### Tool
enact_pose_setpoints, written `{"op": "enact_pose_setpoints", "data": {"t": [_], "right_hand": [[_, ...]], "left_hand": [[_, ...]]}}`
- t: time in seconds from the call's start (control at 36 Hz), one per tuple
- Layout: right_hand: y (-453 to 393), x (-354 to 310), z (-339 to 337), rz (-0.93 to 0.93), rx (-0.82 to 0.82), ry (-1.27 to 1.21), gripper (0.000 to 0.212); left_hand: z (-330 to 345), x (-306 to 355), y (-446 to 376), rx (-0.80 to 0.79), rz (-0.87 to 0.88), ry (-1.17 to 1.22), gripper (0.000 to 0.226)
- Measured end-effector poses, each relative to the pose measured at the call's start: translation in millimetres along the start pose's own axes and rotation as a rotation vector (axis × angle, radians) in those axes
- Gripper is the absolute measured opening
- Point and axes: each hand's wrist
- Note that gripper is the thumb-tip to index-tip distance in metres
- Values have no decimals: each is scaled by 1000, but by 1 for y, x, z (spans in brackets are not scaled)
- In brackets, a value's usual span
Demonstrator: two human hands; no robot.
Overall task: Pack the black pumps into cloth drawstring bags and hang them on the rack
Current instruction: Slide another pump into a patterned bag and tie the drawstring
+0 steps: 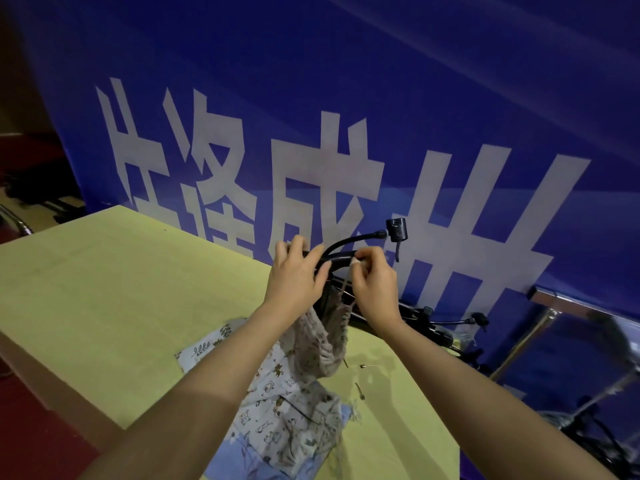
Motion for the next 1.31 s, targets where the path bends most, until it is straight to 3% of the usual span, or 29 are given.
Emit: {"op": "enact_pose_setpoints", "data": {"t": [0.08, 0.25, 0.56, 0.67, 0.81, 0.92, 1.03, 1.31], "right_hand": [[-7, -15, -4, -15, 35, -88, 4], [-31, -49, -12, 34, 95, -231, 26], [-57, -73, -25, 74, 131, -254, 33], [-56, -76, -28, 74, 102, -310, 30], [-55, -82, -31, 38, 27, -309, 30], [-55, -85, -33, 4, -27, -285, 32], [-55, -89, -34, -1, 26, -315, 31], [-54, -109, -36, -31, 198, -406, 32]], "left_hand": [[-4, 1, -7, -8, 46, 67, 30], [-15, 8, -24, -3, 43, 68, 24], [-13, 6, -13, -184, -30, -58, 30], [-19, 19, -17, -157, 42, -220, 47], [-22, 34, -31, -246, -36, -373, 82], [-19, 33, -31, -231, 7, -340, 63], [-19, 33, -30, -272, 34, -266, 45], [-6, 35, -33, -311, -57, -428, 42]]}}
Point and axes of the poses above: each hand's wrist, its own y-axis away from the middle knuckle, its own z-axis out of the palm, x = y × z, and after that the axes turned 1 degree about z, right-handed
